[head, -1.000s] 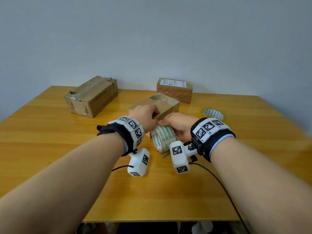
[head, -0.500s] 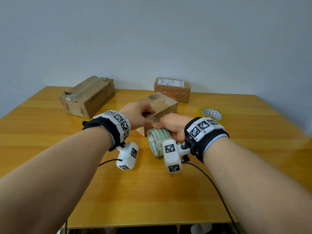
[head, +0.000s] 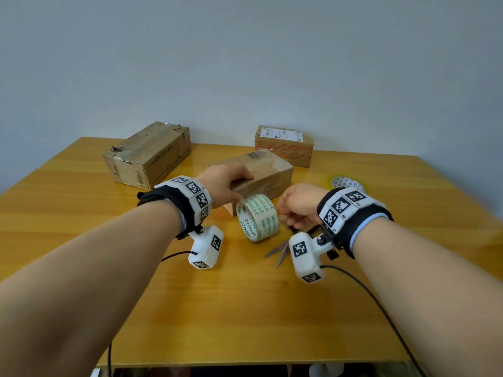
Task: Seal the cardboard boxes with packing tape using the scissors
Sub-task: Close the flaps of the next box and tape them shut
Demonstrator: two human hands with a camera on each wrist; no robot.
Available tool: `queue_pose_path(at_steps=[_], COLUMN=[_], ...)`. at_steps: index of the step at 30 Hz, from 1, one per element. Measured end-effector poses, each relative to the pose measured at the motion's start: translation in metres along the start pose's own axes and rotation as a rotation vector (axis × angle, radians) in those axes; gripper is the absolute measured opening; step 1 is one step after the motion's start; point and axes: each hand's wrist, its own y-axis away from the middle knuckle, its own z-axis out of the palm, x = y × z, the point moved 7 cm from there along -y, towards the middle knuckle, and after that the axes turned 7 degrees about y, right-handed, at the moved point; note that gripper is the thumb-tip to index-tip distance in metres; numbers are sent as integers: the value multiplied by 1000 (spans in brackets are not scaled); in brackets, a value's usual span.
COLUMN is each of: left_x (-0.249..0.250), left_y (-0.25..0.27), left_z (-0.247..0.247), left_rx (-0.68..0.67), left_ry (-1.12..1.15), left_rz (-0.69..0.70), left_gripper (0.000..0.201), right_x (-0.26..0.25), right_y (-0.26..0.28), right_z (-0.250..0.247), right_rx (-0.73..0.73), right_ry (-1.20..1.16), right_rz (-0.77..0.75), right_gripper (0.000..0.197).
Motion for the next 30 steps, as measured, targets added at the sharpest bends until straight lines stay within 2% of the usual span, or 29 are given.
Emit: queue_pose_path(at_steps=[2,4,6,8,12,16,17,19,22,26,28,30], left_x=[-1,-2,-2,-3,-5,-2,-1,-3,-9,-15,-21,-24], left_y=[2,4,5,6,4,0,-1,-2,5,11,7,2], left_z=[-1,-2,-4,-6,-1,1,1,-2,-4,-2,-2,-2], left_rx=[-19,-3,15,23,61,102,88,38,-45,-45,-21,-16], left_ry=[51,71,100,123,109,82,72,41,32,159,226,296], left_rz=[-11,-10,-14,-38,-39,-26,-24,-26,-96,-114,-115,-117], left_gripper=[69,85,91,82,47,39,39,43,65,91,89,74], right_x=[3,2,-2,-4,-5,5,3,2,5,7,10,11], right_y=[3,6,9,10,7,-7,-3,-1,6,4,3,5], right_z=[-2,1,3,3,6,3,-1,-4,-11,-15,-12,-9], right_rx=[-18,-26,-32,-32,-53,-25,-4,-31,-120,-150,-169,-196], right_ry=[220,338,440,610,941,1098,1152,1167,1091,1030,1015,1012], right_rz=[-11,-26,-47,-34,-30,-21,-30,-58,-9,-32,-27,-36], right_gripper=[19,29,37,40,38,25,29,35,43,50,51,54])
